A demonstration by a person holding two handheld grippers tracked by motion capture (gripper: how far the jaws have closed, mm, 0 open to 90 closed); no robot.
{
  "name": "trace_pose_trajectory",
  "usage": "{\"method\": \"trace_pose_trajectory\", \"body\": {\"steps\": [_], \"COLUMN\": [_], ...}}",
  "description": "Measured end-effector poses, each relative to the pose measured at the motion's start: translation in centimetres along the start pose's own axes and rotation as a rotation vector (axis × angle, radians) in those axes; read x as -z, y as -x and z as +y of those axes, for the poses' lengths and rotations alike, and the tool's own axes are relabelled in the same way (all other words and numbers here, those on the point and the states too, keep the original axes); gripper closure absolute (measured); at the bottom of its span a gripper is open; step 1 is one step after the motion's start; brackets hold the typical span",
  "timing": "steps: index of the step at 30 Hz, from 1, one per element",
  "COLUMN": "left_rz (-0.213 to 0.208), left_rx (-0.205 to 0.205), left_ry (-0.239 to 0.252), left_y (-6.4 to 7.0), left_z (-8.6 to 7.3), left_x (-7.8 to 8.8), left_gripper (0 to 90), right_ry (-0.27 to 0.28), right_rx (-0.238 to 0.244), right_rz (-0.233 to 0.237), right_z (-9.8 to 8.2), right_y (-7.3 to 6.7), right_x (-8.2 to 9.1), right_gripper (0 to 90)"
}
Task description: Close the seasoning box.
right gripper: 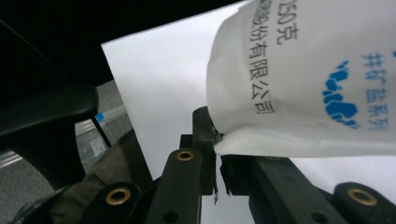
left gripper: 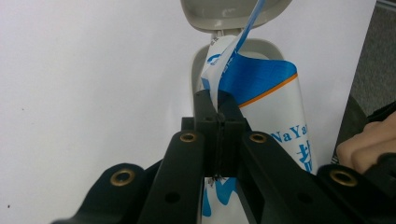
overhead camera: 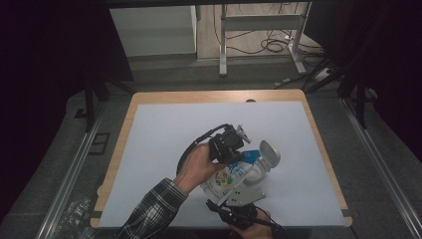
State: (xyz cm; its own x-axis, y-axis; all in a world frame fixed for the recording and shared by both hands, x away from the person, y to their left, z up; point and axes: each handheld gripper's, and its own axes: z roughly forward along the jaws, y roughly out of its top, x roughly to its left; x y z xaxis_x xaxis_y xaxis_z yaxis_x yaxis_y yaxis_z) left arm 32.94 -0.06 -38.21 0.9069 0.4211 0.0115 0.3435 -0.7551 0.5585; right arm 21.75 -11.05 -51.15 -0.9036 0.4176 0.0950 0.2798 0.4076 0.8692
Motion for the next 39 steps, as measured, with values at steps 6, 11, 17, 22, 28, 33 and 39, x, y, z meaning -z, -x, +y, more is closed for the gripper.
{"method": "trace_pose_trajectory", "body": {"steps": [6, 11, 17, 22, 28, 33, 39], "left_rz": [0.000, 0.003, -0.003, -0.026, -0.027, -0.032, -0.043], "left_rx": [0.007, 0.016, 0.028, 0.046, 0.065, 0.092, 0.101], "left_ry": [0.051, 0.071, 0.106, 0.137, 0.161, 0.202, 0.242], "left_y": [-0.3, -0.4, -0.7, -1.0, -1.3, -1.9, -2.1], "left_z": [-0.7, -1.1, -1.8, -2.6, -3.7, -4.9, -5.8], "left_x": [0.8, 1.1, 1.8, 2.2, 2.4, 2.6, 2.6], "left_gripper": [89.8, 89.8, 89.8, 89.8, 89.8, 89.8, 89.8], "right_ry": [-0.048, -0.075, -0.095, -0.113, -0.091, -0.088, -0.071], "right_rx": [-0.003, -0.025, -0.037, -0.045, -0.080, -0.082, -0.092], "right_rz": [-0.035, -0.046, -0.066, -0.086, -0.117, -0.118, -0.117], "right_z": [-0.4, -0.6, -1.0, -1.4, -1.8, -1.8, -1.6], "right_y": [0.8, 1.1, 1.7, 2.1, 3.0, 2.9, 2.9], "right_x": [-0.3, -0.2, -0.1, 0.0, 1.0, 1.2, 1.8], "right_gripper": [83.1, 80.7, 79.0, 77.4, 75.4, 74.0, 73.9]}}
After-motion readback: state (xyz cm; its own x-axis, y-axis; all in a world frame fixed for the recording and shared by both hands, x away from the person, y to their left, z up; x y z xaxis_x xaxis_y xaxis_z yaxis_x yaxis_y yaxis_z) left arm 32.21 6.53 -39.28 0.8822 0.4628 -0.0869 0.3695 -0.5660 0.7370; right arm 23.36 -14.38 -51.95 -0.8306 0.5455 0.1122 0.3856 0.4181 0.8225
